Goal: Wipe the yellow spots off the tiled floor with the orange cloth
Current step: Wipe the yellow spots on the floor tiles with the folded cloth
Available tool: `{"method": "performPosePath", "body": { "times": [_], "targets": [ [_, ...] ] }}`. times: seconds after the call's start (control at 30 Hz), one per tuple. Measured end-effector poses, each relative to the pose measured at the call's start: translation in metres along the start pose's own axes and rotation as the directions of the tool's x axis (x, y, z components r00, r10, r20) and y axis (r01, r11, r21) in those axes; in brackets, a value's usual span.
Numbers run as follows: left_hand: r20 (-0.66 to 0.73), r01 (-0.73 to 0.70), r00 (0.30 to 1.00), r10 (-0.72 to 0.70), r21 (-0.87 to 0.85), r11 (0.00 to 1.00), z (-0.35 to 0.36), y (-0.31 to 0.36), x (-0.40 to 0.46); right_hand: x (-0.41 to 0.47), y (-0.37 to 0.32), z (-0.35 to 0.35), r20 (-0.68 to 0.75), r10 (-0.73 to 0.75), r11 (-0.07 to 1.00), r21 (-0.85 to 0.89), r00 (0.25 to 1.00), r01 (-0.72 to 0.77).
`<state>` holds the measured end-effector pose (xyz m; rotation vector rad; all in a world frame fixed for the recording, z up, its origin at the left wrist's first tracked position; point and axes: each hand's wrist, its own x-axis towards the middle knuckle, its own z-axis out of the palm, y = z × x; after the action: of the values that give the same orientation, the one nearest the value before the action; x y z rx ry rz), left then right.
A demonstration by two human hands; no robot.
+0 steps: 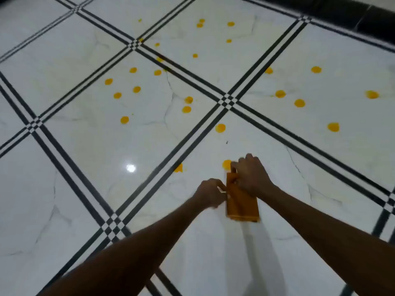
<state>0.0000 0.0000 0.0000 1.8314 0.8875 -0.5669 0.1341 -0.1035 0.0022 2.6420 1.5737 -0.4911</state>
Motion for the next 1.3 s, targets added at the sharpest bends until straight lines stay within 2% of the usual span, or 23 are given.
{"method": "performPosePath", "body": {
  "times": [0.07, 0.27, 0.3, 0.37, 0.47, 0.57, 0.7, 0.83, 0.97, 1.07, 1.13, 1.17, 1.2, 1.23, 1.27, 1.3],
  "targets": [
    [0.023, -0.016, 1.0, 0.016, -0.013, 1.0, -0.006, 0.006, -0.001, 0.003, 0.002, -0.007, 0.056, -0.051, 0.997, 0.069, 0.997, 0.047],
    [0.091, -0.182, 0.982, 0.164, 0.243, 0.953, -0.033, 0.036, 0.003, 0.01, 0.014, -0.074, 0.196, -0.157, 0.944, 0.317, 0.968, 0.09],
    [0.086, -0.201, 0.979, 0.185, 0.249, 0.947, -0.036, 0.039, 0.0, 0.008, 0.017, -0.086, 0.203, -0.161, 0.938, 0.337, 0.966, 0.086],
    [-0.026, -0.286, 0.952, 0.306, 0.291, 0.913, -0.041, 0.046, -0.013, -0.001, 0.026, -0.106, 0.201, -0.156, 0.922, 0.38, 0.967, 0.07],
    [-0.237, -0.388, 0.835, 0.496, 0.387, 0.837, -0.046, 0.061, -0.035, -0.016, 0.042, -0.126, 0.135, -0.136, 0.924, 0.375, 0.981, 0.076],
    [-0.309, -0.456, 0.756, 0.577, 0.384, 0.803, -0.046, 0.074, -0.049, -0.03, 0.053, -0.14, 0.035, -0.108, 0.913, 0.399, 0.993, 0.086],
    [-0.303, -0.505, 0.72, 0.625, 0.391, 0.77, -0.057, 0.096, -0.061, -0.04, 0.065, -0.152, -0.07, -0.108, 0.911, 0.391, 0.992, 0.127],
    [-0.213, -0.475, 0.721, 0.66, 0.541, 0.694, -0.082, 0.134, -0.064, -0.039, 0.074, -0.169, -0.152, -0.089, 0.91, 0.389, 0.984, 0.142],
    [-0.221, -0.424, 0.712, 0.666, 0.622, 0.659, -0.107, 0.171, -0.066, -0.041, 0.084, -0.184, -0.294, -0.059, 0.879, 0.438, 0.954, 0.189],
    [-0.251, -0.451, 0.664, 0.705, 0.617, 0.645, -0.091, 0.17, -0.072, -0.056, 0.092, -0.168, -0.38, -0.053, 0.89, 0.402, 0.923, 0.216],
    [-0.256, -0.442, 0.648, 0.717, 0.64, 0.628, -0.057, 0.145, -0.068, -0.071, 0.096, -0.134, -0.404, -0.058, 0.916, 0.343, 0.913, 0.21],
    [-0.232, -0.429, 0.671, 0.705, 0.654, 0.624, -0.035, 0.127, -0.062, -0.077, 0.099, -0.111, -0.367, -0.076, 0.94, 0.284, 0.927, 0.19],
    [-0.187, -0.409, 0.725, 0.663, 0.658, 0.632, -0.013, 0.106, -0.054, -0.083, 0.099, -0.088, -0.261, -0.1, 0.964, 0.213, 0.96, 0.158],
    [-0.112, -0.389, 0.795, 0.597, 0.66, 0.642, 0.007, 0.085, -0.047, -0.09, 0.098, -0.064, -0.084, -0.127, 0.983, 0.121, 0.988, 0.136],
    [-0.029, -0.363, 0.859, 0.511, 0.67, 0.648, 0.025, 0.065, -0.04, -0.095, 0.097, -0.041, 0.095, -0.153, 0.988, 0.041, 0.984, 0.149],
    [0.019, -0.338, 0.895, 0.446, 0.681, 0.649, 0.039, 0.046, -0.035, -0.099, 0.094, -0.025, 0.212, -0.16, 0.986, -0.005, 0.964, 0.165]
  ]
}}
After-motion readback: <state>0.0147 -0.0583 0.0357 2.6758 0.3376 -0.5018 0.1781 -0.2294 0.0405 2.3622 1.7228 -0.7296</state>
